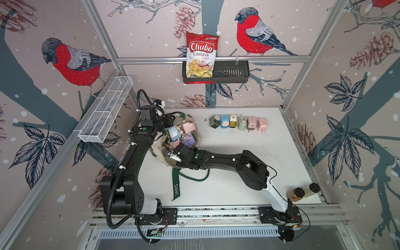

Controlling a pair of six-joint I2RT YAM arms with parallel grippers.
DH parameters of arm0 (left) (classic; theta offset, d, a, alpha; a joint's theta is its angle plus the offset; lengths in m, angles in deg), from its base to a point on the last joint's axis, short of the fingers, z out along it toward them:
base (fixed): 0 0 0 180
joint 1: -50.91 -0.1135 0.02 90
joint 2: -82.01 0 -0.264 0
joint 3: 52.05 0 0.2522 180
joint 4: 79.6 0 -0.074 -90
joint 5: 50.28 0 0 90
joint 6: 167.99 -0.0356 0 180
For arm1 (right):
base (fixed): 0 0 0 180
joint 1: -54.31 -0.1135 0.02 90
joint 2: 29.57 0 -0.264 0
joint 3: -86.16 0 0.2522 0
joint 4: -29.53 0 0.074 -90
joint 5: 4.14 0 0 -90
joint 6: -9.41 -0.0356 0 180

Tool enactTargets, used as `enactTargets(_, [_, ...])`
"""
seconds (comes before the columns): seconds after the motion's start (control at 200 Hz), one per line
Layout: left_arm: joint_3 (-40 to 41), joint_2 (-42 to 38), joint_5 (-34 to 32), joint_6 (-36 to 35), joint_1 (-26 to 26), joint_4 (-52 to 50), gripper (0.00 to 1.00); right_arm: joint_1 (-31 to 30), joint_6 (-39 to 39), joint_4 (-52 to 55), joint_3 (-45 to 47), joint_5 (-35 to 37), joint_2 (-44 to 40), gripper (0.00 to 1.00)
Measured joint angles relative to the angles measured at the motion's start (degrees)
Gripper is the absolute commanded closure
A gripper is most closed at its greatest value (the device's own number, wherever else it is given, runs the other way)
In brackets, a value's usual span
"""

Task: Take out the pencil sharpeners from the tote bags
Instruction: Pick up the pencil sharpener from the canvas bag.

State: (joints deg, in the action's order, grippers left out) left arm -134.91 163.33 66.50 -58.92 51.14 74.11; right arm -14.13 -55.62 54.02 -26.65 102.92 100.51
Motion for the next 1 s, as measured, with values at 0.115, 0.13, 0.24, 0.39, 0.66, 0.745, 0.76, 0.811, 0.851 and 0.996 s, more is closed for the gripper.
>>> enactTargets(0.115, [-0.02, 0.0, 0.0, 0.0, 0.0, 0.0, 1.0, 0.22, -1.11, -1.46, 2.12, -0.68, -2.1, 0.43])
enactTargets(0.13, [-0.02, 0.0, 0.0, 0.0, 0.0, 0.0, 1.0, 0.22, -1.16, -1.68, 2.32, -0.79, -2.27, 0.44])
enactTargets(0.24, [-0.04, 0.0, 0.02, 0.0, 0.0, 0.0, 1.0, 0.26, -2.47, -3.5, 4.13, -1.4, -4.07, 0.45])
enactTargets(0.39, [-0.04, 0.0, 0.02, 0.0, 0.0, 0.0, 1.0, 0.59, -3.56, -5.53, 7.37, -2.99, -7.15, 0.47])
enactTargets(0.66, [-0.04, 0.0, 0.02, 0.0, 0.0, 0.0, 1.0, 1.16, -6.38, -12.7, 18.32, -7.48, -16.83, 0.48])
enactTargets(0.745, [-0.04, 0.0, 0.04, 0.0, 0.0, 0.0, 1.0, 1.49, -7.69, -16.24, 22.97, -8.72, -20.72, 0.49])
enactTargets(0.76, [-0.04, 0.0, 0.04, 0.0, 0.0, 0.0, 1.0, 1.53, -8.15, -16.92, 23.8, -8.98, -21.35, 0.49])
enactTargets(0.811, [-0.04, 0.0, 0.07, 0.0, 0.0, 0.0, 1.0, 1.84, -8.92, -18.95, 26.58, -10.03, -23.52, 0.49])
enactTargets(0.851, [-0.04, 0.0, 0.07, 0.0, 0.0, 0.0, 1.0, 2.16, -10.01, -20.96, 28.89, -10.43, -25.29, 0.49])
enactTargets(0.996, [-0.04, 0.02, 0.07, 0.0, 0.0, 0.0, 1.0, 3.65, -13.42, -27.39, 35.98, -12.22, -30.84, 0.49])
